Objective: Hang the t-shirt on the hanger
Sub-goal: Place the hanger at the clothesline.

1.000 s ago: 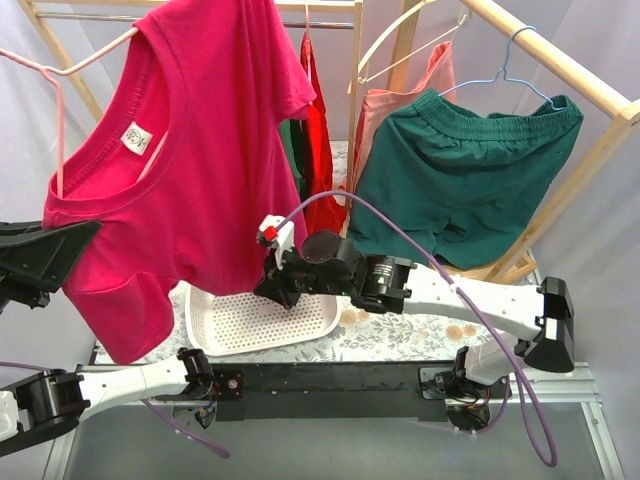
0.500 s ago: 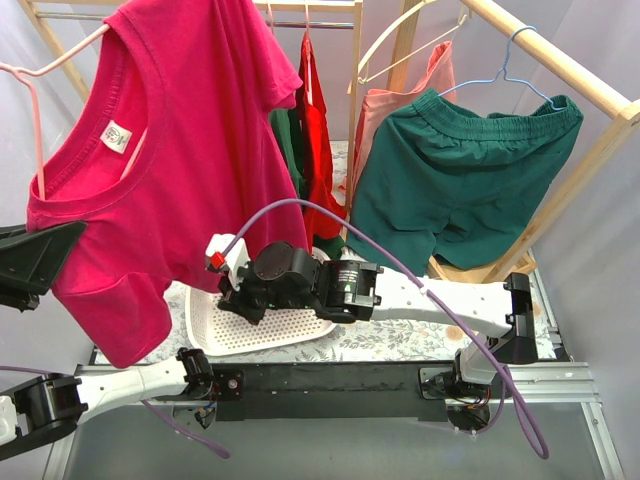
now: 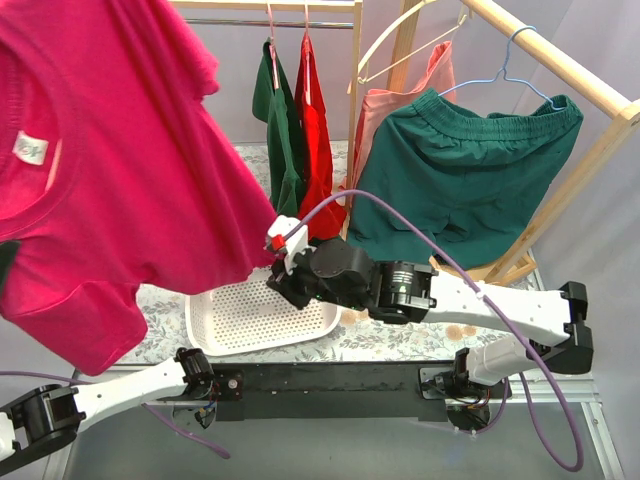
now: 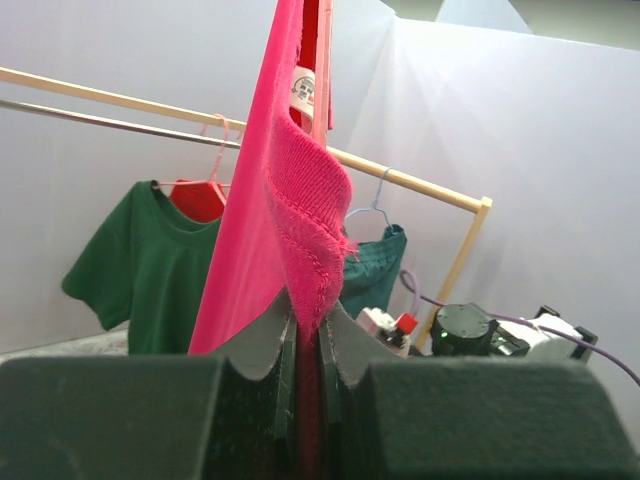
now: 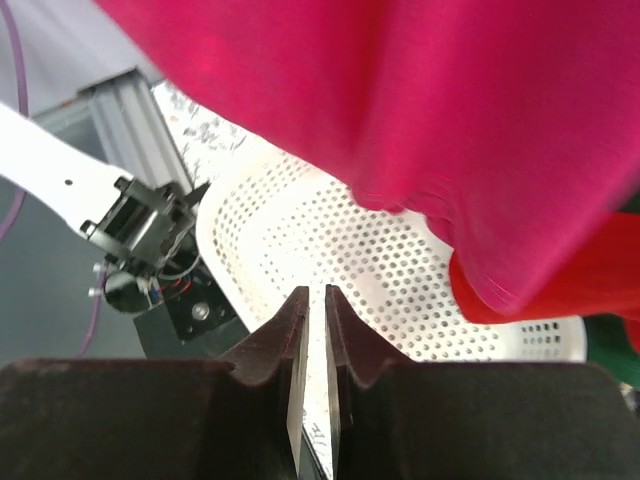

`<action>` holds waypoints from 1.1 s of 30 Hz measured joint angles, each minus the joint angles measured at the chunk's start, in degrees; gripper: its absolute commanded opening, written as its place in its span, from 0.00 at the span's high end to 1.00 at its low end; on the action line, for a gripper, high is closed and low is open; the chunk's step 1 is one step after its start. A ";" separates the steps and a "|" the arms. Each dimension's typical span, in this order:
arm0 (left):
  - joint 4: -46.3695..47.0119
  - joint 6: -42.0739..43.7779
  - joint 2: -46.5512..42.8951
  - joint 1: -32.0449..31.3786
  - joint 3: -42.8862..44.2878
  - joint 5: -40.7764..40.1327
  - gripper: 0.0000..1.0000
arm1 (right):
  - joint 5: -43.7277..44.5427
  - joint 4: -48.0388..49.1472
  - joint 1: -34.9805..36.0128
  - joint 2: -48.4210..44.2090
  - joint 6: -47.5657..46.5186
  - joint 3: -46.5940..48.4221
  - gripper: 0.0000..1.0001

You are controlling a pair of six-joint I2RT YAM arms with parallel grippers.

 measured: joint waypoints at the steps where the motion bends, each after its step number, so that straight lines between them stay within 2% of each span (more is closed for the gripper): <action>1: -0.28 0.02 -0.37 0.20 0.04 -0.61 1.00 | 0.55 0.20 -0.15 -0.74 0.13 -0.31 0.81; 5: -0.98 0.74 -1.18 1.57 -1.22 -5.51 1.00 | 3.15 0.68 -0.66 -3.45 0.70 -1.53 0.81; 11: 1.92 4.96 -0.92 3.37 -12.09 -15.91 1.00 | 6.23 0.39 -0.72 -7.48 1.46 -2.82 0.81; 15: 6.12 10.14 2.40 3.65 -16.65 -20.15 1.00 | 7.17 0.24 -0.72 -8.94 1.66 -2.84 0.81; 23: 15.74 19.12 9.99 3.65 -13.53 -22.62 1.00 | 8.07 -0.79 -0.76 -10.75 2.08 -4.26 0.80; 29: 20.15 21.55 9.68 3.65 -14.10 -22.58 1.00 | 8.09 -1.03 -0.76 -10.82 2.40 -4.31 0.80; 33: 20.48 19.87 5.90 3.65 -20.24 -22.67 1.00 | 8.04 -1.11 -0.76 -11.19 3.10 -5.27 0.81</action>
